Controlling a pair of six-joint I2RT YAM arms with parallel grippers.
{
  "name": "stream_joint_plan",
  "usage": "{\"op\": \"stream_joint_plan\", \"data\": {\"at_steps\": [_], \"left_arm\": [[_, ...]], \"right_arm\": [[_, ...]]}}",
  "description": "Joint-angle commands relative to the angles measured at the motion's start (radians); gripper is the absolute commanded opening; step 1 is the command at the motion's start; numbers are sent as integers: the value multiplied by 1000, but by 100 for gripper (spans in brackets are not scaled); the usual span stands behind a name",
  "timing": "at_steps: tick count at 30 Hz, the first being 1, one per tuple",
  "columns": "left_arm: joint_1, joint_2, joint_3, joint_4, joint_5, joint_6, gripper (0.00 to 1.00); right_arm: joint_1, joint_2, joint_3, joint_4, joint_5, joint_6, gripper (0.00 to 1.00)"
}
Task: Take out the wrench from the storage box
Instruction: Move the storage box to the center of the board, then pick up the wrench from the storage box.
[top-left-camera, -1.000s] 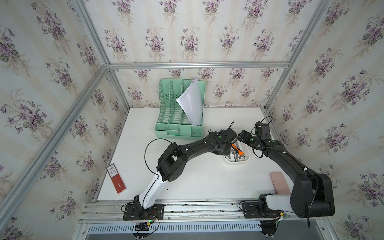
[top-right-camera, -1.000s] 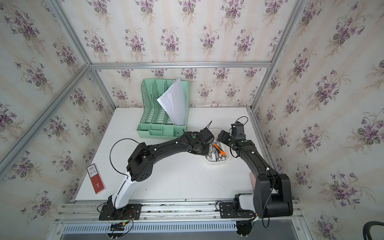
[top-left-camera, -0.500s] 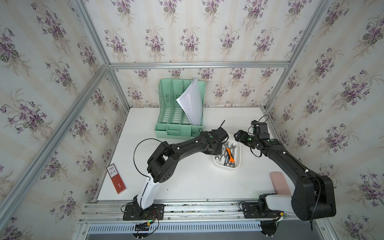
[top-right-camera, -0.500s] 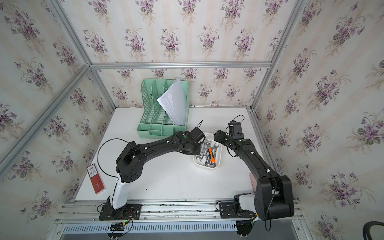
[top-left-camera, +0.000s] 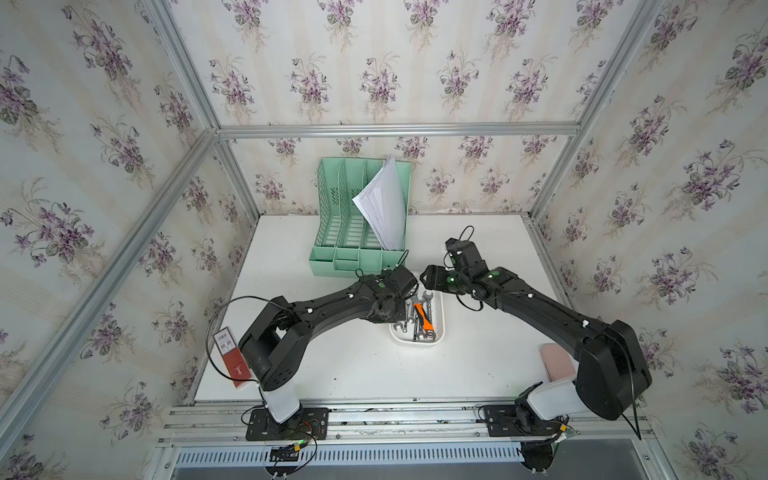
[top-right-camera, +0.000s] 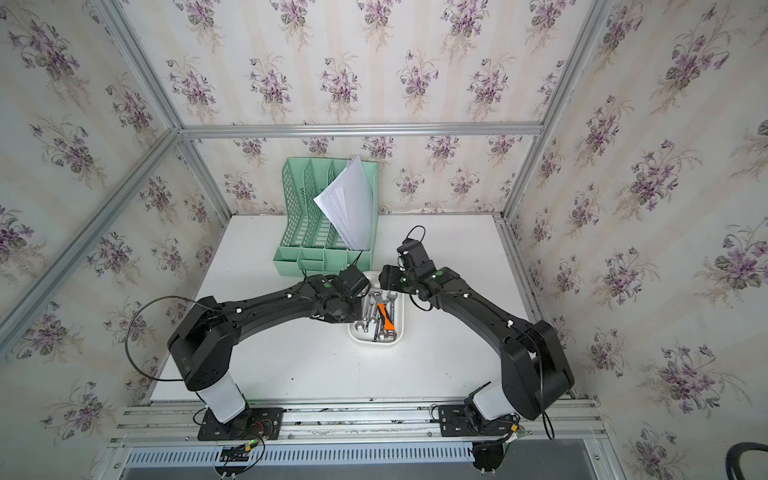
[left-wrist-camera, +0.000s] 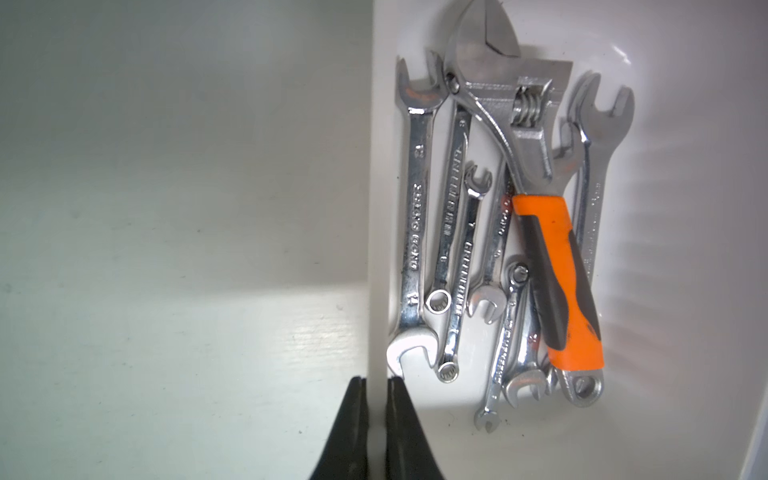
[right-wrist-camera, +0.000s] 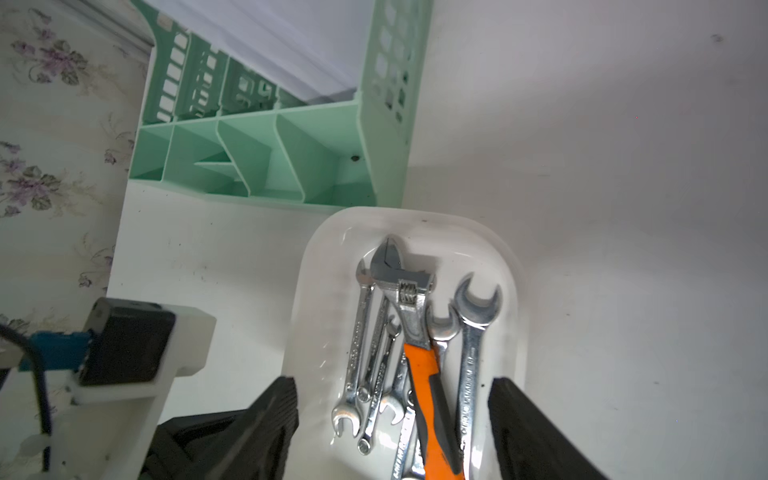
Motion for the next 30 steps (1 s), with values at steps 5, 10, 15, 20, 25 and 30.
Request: {"op": "stream_joint_plan", "data": {"at_steps": [5, 10, 15, 20, 25, 30], "left_arm": [[31, -98, -122, 51, -20, -36, 13], [46, -116, -159, 78, -4, -9, 16], [61, -136, -173, 94, 8, 16, 29], [84, -173, -151, 49, 2, 66, 51], [113, -243, -142, -9, -36, 97, 59], [136, -373, -196, -23, -104, 97, 63]], "right_arm": [[92, 83, 75, -43, 43, 24, 70], [117, 114, 103, -72, 66, 23, 69], [136, 146, 126, -117, 106, 13, 67], [166, 197, 175, -181, 139, 0, 65], [195, 257, 242, -255, 142, -4, 64], [206, 334, 302, -330, 135, -20, 63]]}}
